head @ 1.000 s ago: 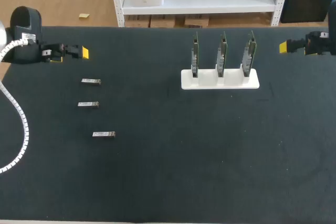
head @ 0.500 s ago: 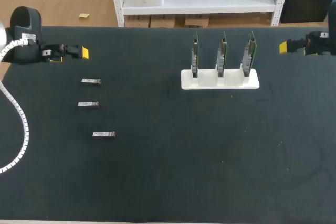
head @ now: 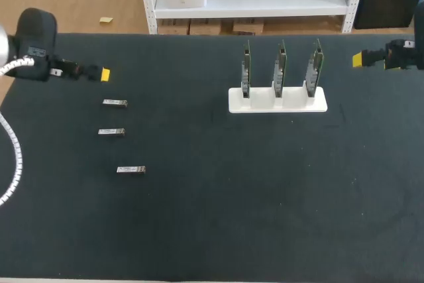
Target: Pick up the optical module with the left hand, and insert it into the network port with the right hand.
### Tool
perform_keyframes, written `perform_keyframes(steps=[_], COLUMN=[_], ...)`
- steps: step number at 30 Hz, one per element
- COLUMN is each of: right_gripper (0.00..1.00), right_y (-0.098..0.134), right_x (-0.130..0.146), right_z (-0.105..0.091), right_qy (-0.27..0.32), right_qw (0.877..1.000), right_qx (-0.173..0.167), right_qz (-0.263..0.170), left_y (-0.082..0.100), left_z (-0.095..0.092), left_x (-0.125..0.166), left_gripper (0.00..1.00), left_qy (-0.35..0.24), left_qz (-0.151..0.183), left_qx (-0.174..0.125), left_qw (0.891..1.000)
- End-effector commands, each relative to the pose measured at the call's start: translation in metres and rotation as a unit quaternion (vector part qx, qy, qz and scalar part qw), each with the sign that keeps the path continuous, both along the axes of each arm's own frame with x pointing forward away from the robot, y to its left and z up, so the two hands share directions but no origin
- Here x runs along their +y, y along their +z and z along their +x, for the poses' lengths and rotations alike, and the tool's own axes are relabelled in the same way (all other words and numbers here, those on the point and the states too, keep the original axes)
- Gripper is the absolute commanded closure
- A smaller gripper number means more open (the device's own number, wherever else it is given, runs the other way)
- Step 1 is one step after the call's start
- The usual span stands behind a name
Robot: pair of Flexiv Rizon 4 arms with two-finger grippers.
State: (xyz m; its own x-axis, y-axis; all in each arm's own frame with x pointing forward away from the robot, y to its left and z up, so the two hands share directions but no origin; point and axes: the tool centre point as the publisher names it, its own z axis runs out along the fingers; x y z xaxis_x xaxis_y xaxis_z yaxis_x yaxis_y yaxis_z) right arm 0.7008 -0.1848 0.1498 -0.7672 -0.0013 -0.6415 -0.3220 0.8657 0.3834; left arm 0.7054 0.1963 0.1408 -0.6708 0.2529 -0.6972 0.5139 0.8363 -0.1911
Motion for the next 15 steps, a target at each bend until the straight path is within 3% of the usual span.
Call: perform_keyframes(steps=[1,2,5,10,15], right_gripper=[0.0,0.0,0.0,0.0,0.0], right_y=[0.0,0.0,0.0,0.0,0.0], right_x=[0.0,0.0,0.0,0.0,0.0], right_z=[-0.001,-0.001,-0.001,-0.001,-0.001], right_qy=[-0.001,-0.001,-0.001,-0.001,-0.001], right_qw=[1.0,1.0,1.0,1.0,1.0], right_qx=[0.0,0.0,0.0,0.0,0.0], right_qz=[-0.001,-0.001,-0.001,-0.001,-0.001], left_y=[-0.011,-0.015,-0.024,-0.035,-0.048], left_z=[0.023,0.026,0.034,0.045,0.057], left_x=[0.007,0.01,0.016,0.02,0.018], left_gripper=[0.0,0.0,0.0,0.0,0.0], left_qy=[-0.128,-0.142,-0.198,-0.281,-0.326], left_qz=[0.087,0.116,0.153,0.194,0.231], left_qx=[0.018,0.022,0.014,-0.013,-0.01], left_qw=[0.988,0.983,0.968,0.94,0.917])
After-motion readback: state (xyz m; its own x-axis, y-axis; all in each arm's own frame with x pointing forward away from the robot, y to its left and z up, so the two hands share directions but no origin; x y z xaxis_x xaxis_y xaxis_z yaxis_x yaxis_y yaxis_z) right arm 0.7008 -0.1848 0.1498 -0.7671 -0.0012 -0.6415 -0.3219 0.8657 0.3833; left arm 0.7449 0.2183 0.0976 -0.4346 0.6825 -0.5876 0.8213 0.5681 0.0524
